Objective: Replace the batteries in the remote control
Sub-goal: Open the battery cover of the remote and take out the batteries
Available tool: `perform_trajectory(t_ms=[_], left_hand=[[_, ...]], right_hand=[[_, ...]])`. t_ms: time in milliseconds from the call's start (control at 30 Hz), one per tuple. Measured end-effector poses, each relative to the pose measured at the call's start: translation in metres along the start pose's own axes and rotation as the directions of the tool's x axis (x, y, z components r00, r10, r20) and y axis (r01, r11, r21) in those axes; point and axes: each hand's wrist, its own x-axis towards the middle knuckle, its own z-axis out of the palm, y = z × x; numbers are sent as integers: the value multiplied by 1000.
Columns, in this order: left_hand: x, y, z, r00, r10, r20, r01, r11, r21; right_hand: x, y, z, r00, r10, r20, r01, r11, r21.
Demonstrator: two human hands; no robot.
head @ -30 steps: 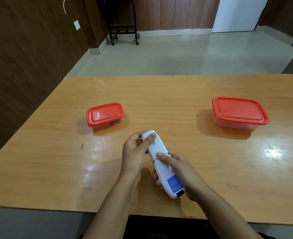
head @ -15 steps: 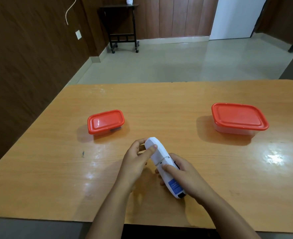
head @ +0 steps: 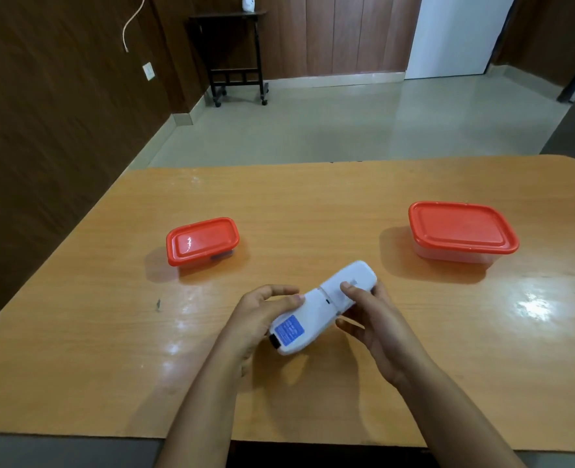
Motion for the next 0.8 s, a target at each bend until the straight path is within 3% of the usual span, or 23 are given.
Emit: perform_trajectory(t_ms=[167,267,333,367,433,500,567,667,700,800], left_hand=[[0,2,-2,995,-26,-97,-3,957,-290],[-1,3,2,1000,-25,0,21,840,-542],[-2,0,11,997,12,79,30,860,-510],[-2,-3,15,997,18,76,20,883,-469],[0,-7,19,1000,29,9,-22,906,-423],[1,-8,17,999,38,-39,-51,901,-431],[0,-5,16,998,52,-35,-62,895,-441],[-3,-3,17,999,45,-18,-48,872,-488],[-3,-3,18,999,47,-28,-55,871,-487],[0,-8,17,988,107,-109,-141,912,-386]], right_hand=[[1,-4,-4,999,-12,47,8,996,92],[1,-1,0,1000,-15,18,8,938,347],[1,5,3,999,-26,20,16,921,389],[0,9,5,999,-31,29,21,956,294],[-1,16,7,996,-84,35,87,991,-98],[-4,19,8,977,-203,68,211,862,-461],[-7,21,9,952,-284,118,284,667,-689],[-11,22,12,923,-337,183,297,325,-898],[-12,23,13,919,-344,193,289,257,-922],[-13,20,14,912,-357,202,297,233,-926]])
